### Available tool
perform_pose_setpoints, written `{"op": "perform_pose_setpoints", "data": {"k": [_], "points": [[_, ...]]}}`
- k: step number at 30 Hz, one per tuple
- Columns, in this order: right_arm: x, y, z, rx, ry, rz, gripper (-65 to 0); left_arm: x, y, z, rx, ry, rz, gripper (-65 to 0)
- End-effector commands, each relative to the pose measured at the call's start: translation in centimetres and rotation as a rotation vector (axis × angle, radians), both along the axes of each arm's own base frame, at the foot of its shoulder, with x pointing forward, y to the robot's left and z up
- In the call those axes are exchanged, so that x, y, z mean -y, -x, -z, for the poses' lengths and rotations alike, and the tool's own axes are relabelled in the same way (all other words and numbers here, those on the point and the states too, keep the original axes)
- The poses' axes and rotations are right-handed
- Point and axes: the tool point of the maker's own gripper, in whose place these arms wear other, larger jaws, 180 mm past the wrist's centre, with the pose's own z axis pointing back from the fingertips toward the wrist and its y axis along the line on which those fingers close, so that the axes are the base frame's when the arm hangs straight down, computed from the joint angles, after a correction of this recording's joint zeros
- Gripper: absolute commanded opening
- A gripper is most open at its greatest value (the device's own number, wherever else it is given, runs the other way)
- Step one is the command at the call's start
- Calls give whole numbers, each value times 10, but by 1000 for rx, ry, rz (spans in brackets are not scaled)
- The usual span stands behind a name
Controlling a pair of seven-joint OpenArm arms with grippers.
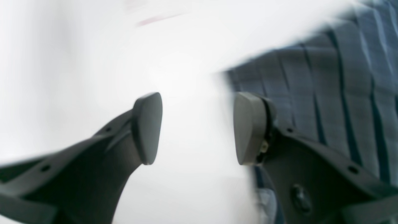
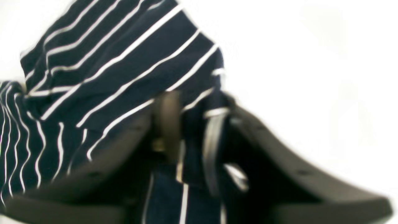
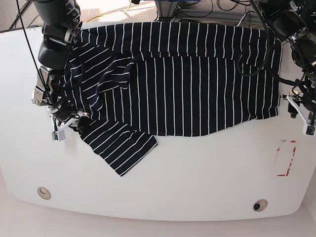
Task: Layout the t-shirt on the table in an organized manner, then fold the t-shirt properly
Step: 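Lower the left gripper onto the shirt's side edge and pinch fabric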
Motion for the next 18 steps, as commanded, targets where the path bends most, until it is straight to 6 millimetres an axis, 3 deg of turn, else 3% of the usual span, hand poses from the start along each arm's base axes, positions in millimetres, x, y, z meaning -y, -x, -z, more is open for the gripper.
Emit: {"op": "perform_pose_setpoints", "data": {"k": [1, 6, 18], "points": [[1, 0, -1, -15, 15, -16, -550, -9, -5, 1, 19, 43, -23, -310], [-2, -1, 0, -15, 11, -19, -558, -32, -2, 16, -9, 103, -88, -307], [-3, 6, 6, -30, 12, -21, -590, -27, -19, 52, -31, 259, -106, -307]]}}
